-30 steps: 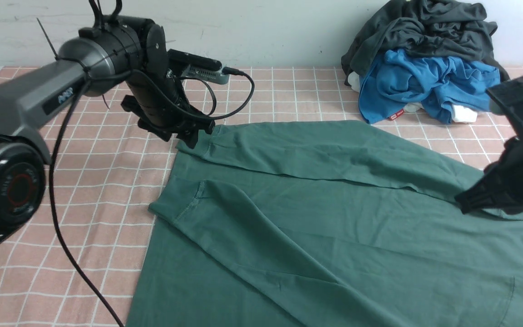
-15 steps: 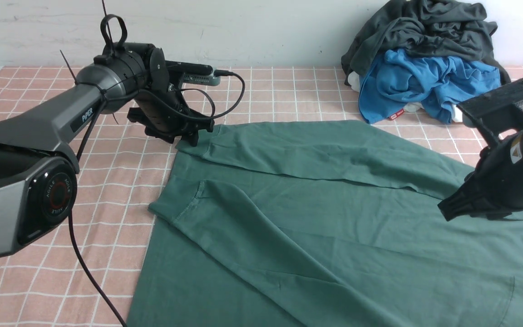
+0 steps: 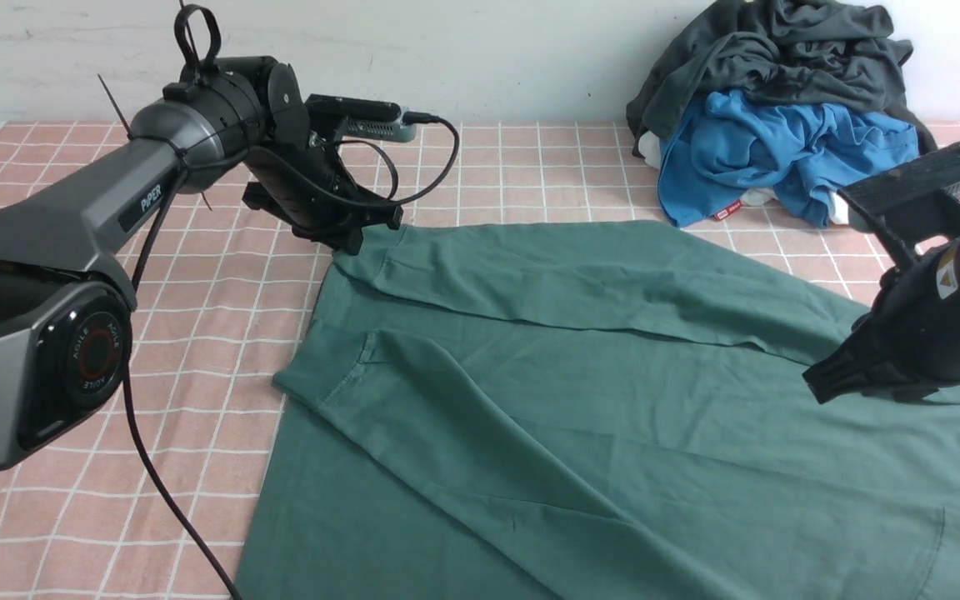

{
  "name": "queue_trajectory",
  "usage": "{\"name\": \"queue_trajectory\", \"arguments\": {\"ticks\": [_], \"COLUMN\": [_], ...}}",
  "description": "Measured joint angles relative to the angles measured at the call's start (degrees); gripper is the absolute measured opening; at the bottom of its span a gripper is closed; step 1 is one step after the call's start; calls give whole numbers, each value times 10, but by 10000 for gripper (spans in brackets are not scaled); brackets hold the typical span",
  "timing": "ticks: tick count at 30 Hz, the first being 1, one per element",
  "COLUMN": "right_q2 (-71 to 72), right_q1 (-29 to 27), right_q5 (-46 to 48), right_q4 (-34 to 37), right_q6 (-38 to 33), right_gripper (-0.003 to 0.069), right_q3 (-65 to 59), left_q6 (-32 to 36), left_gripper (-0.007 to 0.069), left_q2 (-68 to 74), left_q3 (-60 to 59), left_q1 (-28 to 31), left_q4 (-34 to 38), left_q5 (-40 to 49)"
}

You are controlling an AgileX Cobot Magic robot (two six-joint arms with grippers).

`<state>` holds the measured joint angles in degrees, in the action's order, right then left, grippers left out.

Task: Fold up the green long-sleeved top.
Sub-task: Use the left arm to clamp the cuff farthest from it

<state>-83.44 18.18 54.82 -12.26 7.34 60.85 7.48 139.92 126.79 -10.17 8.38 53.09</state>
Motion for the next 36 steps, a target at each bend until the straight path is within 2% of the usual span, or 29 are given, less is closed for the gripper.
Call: {"name": "queue_trajectory", "arguments": {"ticks": [12,25,33,36], "right_q2": [0,0,0,0], "right_q1": [0,0,0,0], "right_q5": [-7,-7,-15,-15], "right_q4": [-2,-2,-2,-2], "right_q6": [0,0,0,0], "right_gripper": [21,22,22,22], "right_q3": [0,0,0,0], "left_q6": [1,0,0,0], "left_gripper": [27,42,122,181], "left_q2": [-82,-13,14,14], "left_q3": [1,1,1,1], "left_q1": [-12,-12,-11,-11], "left_q4": [-2,-28,-30,-30], "left_q5": [71,60,51,49]}}
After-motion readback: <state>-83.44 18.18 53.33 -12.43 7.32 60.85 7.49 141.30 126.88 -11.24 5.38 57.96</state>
